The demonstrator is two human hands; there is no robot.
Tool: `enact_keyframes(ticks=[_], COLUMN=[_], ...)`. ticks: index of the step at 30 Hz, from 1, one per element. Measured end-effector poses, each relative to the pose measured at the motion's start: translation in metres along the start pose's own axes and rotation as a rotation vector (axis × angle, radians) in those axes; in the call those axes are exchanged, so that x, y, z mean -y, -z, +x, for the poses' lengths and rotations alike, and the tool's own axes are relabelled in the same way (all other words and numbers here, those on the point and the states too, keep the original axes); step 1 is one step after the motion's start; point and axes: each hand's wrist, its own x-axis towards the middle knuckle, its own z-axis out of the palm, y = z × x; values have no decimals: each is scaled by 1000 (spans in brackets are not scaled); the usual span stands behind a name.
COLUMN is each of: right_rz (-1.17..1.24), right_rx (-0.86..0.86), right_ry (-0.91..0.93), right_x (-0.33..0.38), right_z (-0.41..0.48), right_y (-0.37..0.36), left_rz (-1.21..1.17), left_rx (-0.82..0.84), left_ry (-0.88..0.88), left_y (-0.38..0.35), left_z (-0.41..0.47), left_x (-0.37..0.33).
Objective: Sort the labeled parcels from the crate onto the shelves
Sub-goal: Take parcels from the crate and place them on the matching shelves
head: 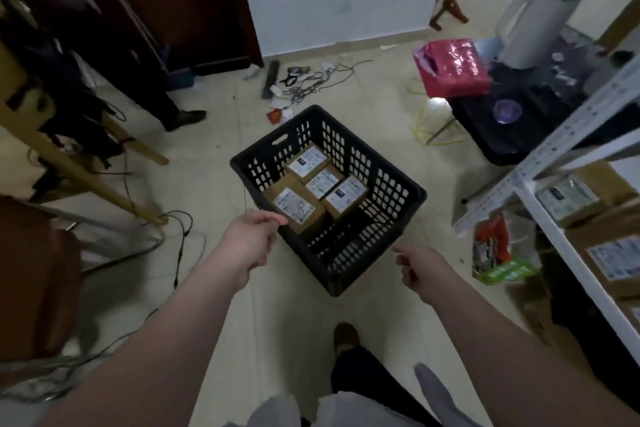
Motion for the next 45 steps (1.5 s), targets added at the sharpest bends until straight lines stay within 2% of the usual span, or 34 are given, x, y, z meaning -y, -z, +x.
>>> enact_keyframes(ticks=[6, 11, 14, 19, 24, 37, 45], right_rz=[20, 78, 140, 227, 235, 232, 544], right_rx=[45, 51, -18, -150, -140, -365, -414], right_ry=[-35, -97, -136, -198, -258, -325, -442], right_x=[87, 112, 115, 102, 83, 3, -21], right_z=[37, 68, 93, 126, 143, 275, 326], right_y=[-83, -135, -159, -203, -246, -256, -270], left_rz=[-8, 51, 105, 269, 341, 361, 529], left_rx=[26, 100, 182, 246, 269, 373, 461], left_ry=[71, 112, 105, 71, 111, 376, 471], left_y=[37, 58, 71, 100, 109, 25, -13], left_z=[77, 157, 206, 285, 349, 462, 514], left_x=[-35, -54, -69, -93, -93, -12, 34])
